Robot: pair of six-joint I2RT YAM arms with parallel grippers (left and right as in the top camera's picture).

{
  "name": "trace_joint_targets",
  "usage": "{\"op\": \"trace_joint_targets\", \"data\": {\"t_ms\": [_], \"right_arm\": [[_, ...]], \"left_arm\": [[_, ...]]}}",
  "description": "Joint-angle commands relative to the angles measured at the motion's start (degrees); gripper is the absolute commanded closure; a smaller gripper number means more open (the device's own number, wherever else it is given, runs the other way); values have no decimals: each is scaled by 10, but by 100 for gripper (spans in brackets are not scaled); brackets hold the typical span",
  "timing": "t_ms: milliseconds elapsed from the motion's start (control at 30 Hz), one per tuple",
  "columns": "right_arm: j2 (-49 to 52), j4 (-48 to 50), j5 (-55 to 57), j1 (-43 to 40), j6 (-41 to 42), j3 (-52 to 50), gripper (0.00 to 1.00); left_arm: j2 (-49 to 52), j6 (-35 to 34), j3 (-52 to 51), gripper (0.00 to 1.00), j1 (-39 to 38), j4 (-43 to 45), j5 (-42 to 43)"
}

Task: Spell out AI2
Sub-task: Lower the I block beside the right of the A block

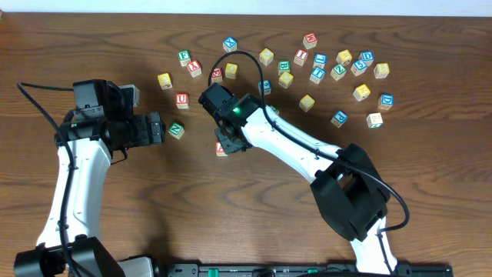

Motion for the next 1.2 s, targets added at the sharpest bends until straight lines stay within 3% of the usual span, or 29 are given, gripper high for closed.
{"op": "trace_joint_targets", "data": {"t_ms": [0, 567, 1167], "right_arm": [[-2, 5, 19, 5, 10, -9, 96], [-2, 43, 33, 4, 36, -59, 96], [-2, 42, 48, 6, 170, -72, 96]], "left_arm": [[-7, 12, 12, 2, 2, -2, 7], [-7, 12, 12, 3, 2, -2, 7], [-7, 12, 12, 3, 2, -2, 7]]}}
